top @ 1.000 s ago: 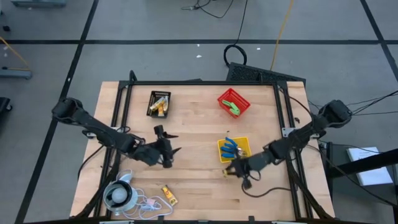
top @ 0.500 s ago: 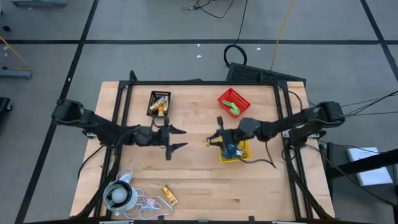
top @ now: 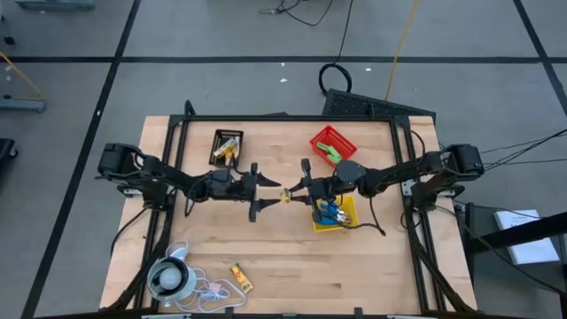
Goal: Pick & Place School Supplies
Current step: Put the yellow crayon pack into the black bin
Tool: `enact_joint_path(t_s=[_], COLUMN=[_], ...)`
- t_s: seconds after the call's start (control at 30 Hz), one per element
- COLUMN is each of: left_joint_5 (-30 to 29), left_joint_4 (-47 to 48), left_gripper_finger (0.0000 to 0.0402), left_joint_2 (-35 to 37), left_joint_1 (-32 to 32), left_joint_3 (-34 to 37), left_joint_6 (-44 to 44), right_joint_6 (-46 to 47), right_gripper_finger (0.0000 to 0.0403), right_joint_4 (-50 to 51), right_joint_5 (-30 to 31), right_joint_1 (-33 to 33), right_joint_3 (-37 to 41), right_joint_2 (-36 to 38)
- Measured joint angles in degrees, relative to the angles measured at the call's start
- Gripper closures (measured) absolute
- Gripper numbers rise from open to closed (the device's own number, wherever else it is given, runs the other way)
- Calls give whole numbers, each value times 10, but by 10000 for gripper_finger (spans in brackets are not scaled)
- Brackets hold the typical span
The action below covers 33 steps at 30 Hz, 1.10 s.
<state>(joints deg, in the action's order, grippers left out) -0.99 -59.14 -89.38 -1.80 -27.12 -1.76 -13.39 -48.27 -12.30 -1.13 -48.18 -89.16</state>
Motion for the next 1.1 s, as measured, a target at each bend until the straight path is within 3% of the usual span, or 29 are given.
enact_joint_path(t_s=[0.33,0.67,0.77,0.97,1.1], left_joint_5=[65,55,52,45,39], left_joint_4=[3,64,55,51,48], left_gripper_finger=[156,162,191,288,290], left_joint_2=[-23,-23,-27,-30,-30], left_joint_1=[7,8,7,7,7], left_joint_3=[-54,-83,-84,-84,-84], left_joint_6=[14,30,31,48,49], right_joint_6=[7,11,12,20,20], right_gripper_finger=[373,374,374,375,375], right_joint_4=[5,-26,-35,-34,-34], right_joint_5=[5,3,2,4,5], right_joint_1=[0,2,2,3,2], right_joint_3=[0,0,0,0,0], right_joint_2=[-19,-39,-38,-38,-38])
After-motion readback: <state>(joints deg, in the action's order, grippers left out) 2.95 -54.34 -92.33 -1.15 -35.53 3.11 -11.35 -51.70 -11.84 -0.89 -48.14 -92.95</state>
